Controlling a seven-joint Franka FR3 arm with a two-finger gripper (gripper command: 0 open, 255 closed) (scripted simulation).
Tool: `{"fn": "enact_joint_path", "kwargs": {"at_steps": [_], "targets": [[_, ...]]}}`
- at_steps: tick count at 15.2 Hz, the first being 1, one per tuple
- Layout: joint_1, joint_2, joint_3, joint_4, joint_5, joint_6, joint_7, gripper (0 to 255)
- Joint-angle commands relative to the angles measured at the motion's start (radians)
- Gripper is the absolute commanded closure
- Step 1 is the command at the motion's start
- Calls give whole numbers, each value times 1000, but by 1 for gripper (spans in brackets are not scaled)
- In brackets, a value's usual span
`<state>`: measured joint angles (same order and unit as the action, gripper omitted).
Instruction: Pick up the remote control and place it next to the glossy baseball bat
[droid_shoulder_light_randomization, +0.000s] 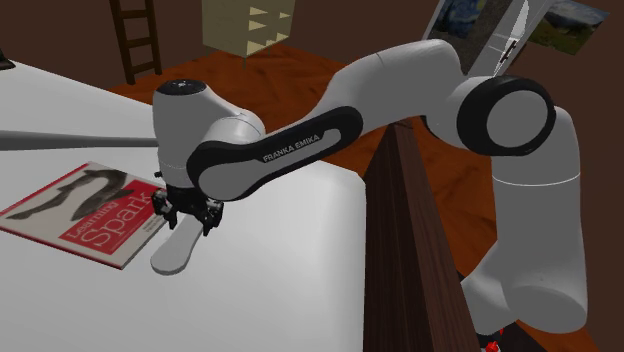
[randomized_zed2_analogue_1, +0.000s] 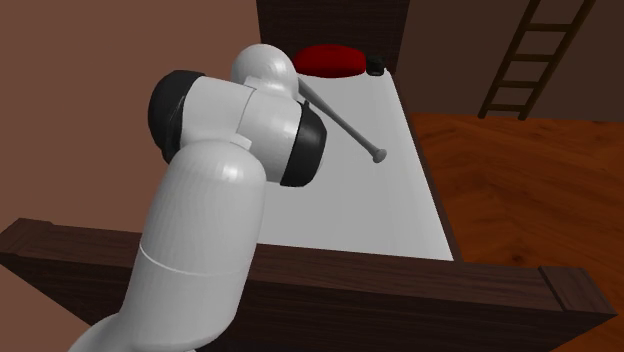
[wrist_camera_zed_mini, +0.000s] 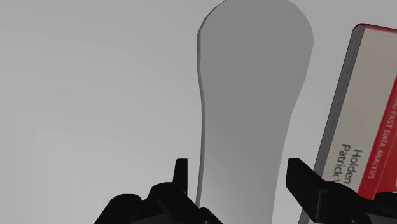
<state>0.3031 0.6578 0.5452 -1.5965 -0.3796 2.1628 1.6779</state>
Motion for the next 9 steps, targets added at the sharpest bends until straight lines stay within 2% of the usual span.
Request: {"fn": "enact_joint_path", "kwargs": {"at_steps": [1, 9], "targets": [[-5, -17, 7, 4, 9, -20, -5, 255], [-16, -67, 29, 37, 40, -98, -23, 255]]}}
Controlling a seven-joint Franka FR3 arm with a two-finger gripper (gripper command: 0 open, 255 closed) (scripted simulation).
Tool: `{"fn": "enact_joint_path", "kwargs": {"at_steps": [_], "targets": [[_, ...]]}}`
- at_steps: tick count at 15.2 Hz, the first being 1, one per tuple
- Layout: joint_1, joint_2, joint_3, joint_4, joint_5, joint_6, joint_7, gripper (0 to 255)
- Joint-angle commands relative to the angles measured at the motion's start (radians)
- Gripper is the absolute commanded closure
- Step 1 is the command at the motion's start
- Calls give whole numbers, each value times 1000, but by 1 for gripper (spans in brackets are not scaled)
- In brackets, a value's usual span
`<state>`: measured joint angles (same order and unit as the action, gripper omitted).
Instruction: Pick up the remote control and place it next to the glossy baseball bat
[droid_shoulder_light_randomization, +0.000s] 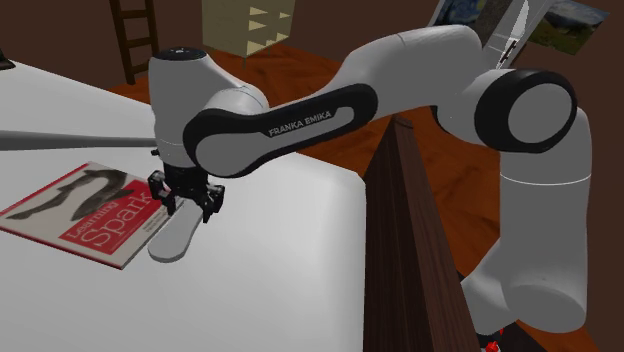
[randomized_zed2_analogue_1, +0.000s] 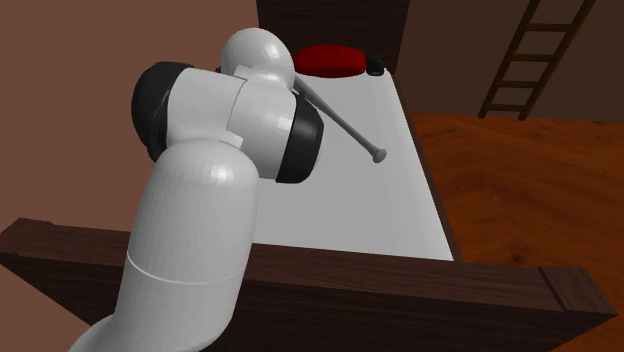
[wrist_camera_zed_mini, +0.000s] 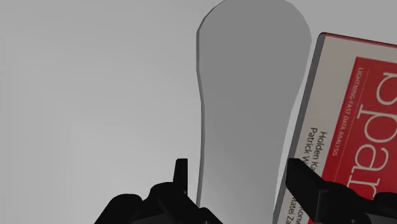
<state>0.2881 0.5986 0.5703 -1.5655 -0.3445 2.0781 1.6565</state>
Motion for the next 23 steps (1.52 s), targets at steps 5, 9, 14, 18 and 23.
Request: {"fn": "enact_joint_path", "kwargs": {"at_steps": [5, 9, 14, 18, 23], "targets": [[-4, -34, 15, 35, 22, -65, -12, 255], [-6, -52, 22, 64, 34, -109, -20, 255], [-37, -59, 18, 87, 44, -136, -65, 255], [-93, -46, 1, 114, 48, -147, -145, 255], [-151, -9, -24, 182, 47, -174, -243, 255]]}}
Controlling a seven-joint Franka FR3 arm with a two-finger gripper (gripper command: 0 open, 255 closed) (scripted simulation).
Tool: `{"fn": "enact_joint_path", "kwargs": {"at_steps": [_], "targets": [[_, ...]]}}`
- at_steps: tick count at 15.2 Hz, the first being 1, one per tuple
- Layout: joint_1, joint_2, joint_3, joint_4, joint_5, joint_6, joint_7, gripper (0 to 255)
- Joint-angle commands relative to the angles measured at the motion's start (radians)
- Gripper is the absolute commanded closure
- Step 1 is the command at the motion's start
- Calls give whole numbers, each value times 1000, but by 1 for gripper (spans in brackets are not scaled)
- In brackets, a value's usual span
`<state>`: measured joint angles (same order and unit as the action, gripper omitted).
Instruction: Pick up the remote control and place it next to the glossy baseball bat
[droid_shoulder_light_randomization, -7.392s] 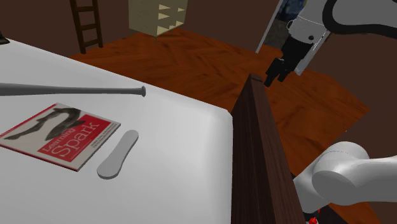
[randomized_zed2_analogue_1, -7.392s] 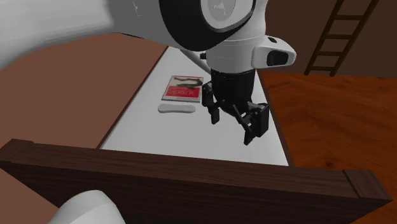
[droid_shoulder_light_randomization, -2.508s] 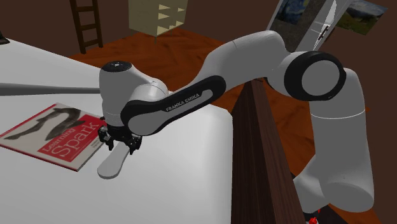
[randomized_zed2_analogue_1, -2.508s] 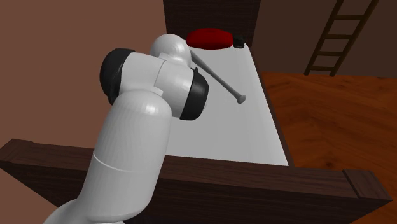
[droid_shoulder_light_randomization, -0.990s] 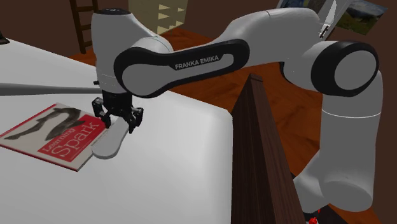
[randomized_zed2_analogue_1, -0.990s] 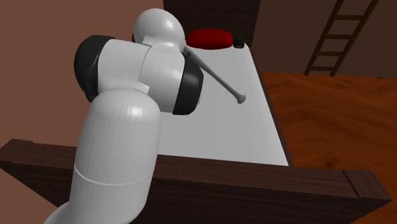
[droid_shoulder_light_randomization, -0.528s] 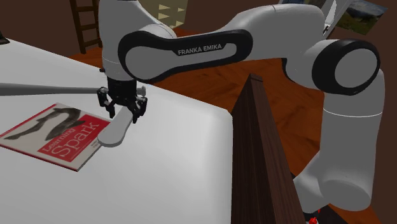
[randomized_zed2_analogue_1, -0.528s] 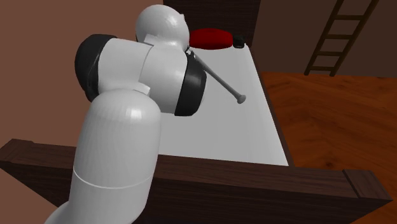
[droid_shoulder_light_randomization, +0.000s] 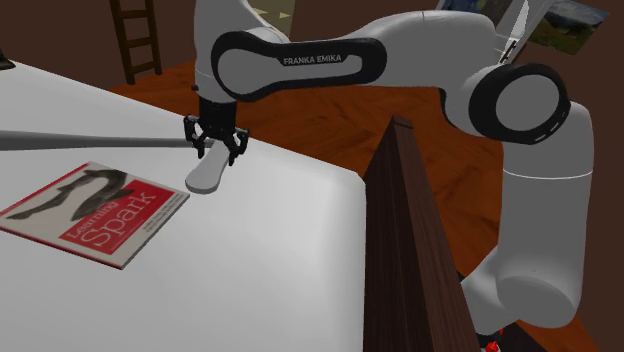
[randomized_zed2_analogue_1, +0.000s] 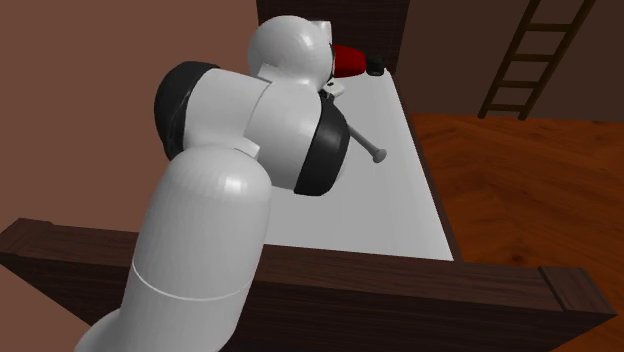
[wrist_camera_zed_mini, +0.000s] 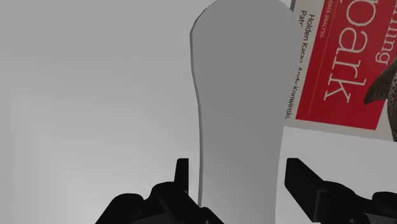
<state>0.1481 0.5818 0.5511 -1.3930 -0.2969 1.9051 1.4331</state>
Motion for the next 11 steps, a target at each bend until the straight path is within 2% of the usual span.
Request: {"fn": "enact_joint_path", "kwargs": {"at_steps": [1, 6, 11], "targets": [[-21, 19, -10, 28, -2, -8, -38, 255], [-60, 86, -37, 146, -11, -56, -131, 255], [-65, 100, -43, 100, -19, 2, -124, 255]]}}
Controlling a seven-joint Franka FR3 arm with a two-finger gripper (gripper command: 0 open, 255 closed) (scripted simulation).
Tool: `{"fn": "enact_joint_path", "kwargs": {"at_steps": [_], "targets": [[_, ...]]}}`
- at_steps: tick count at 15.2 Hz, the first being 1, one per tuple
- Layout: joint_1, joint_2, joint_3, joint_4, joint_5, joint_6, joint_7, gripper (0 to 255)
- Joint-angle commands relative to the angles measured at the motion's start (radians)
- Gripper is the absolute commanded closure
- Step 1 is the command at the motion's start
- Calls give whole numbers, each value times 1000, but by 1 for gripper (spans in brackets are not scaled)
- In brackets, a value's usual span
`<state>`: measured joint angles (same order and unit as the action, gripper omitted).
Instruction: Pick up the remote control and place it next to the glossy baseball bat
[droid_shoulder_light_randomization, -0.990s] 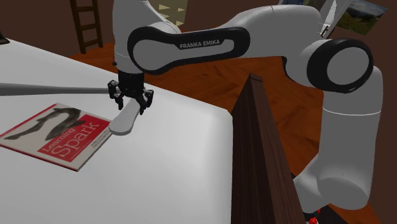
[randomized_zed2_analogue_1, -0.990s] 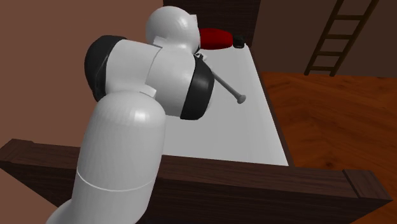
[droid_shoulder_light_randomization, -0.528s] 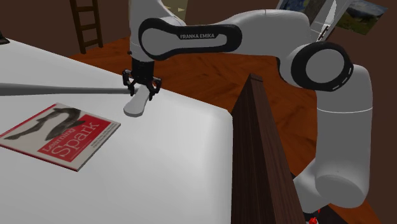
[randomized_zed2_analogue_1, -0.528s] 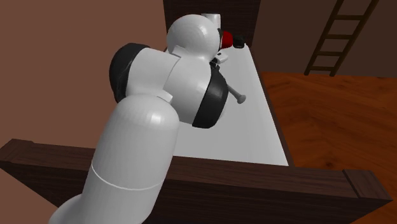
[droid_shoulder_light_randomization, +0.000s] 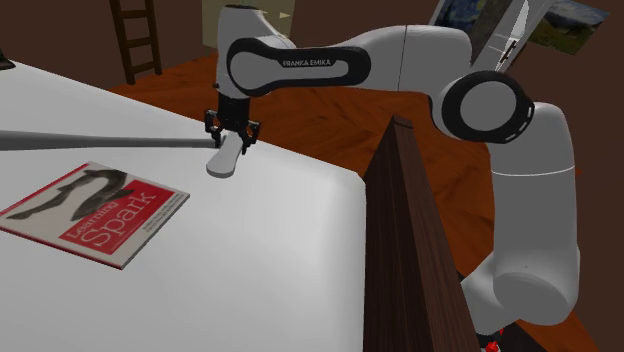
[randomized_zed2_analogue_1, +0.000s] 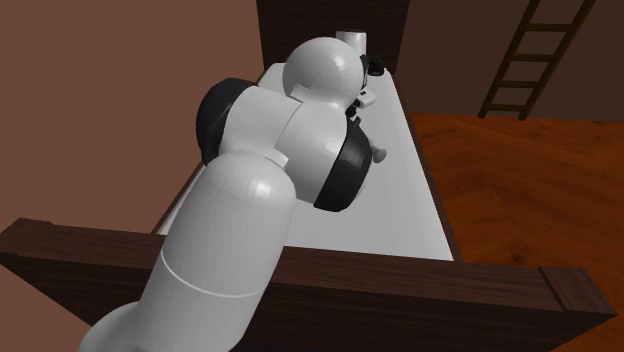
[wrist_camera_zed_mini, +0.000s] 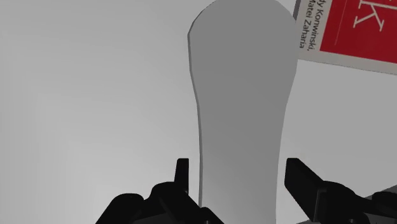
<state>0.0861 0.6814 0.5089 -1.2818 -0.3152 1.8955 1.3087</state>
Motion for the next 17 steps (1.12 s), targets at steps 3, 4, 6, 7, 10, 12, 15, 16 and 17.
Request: {"fn": "enact_joint_path", "kwargs": {"at_steps": [3, 4, 6, 7, 10, 12, 15, 16, 17], "targets": [[-4, 11, -4, -35, -7, 45, 5, 255], [-4, 15, -6, -42, -9, 56, 6, 255], [-5, 24, -9, -56, -14, 77, 9, 255], [-5, 28, -11, -62, -16, 87, 10, 255], [-4, 43, -16, -78, -23, 118, 15, 255], [-3, 54, -20, -88, -28, 137, 18, 255], [-1, 71, -26, -100, -36, 166, 22, 255], [0, 77, -28, -104, -39, 175, 24, 255], [1, 84, -30, -107, -42, 184, 25, 255]]}}
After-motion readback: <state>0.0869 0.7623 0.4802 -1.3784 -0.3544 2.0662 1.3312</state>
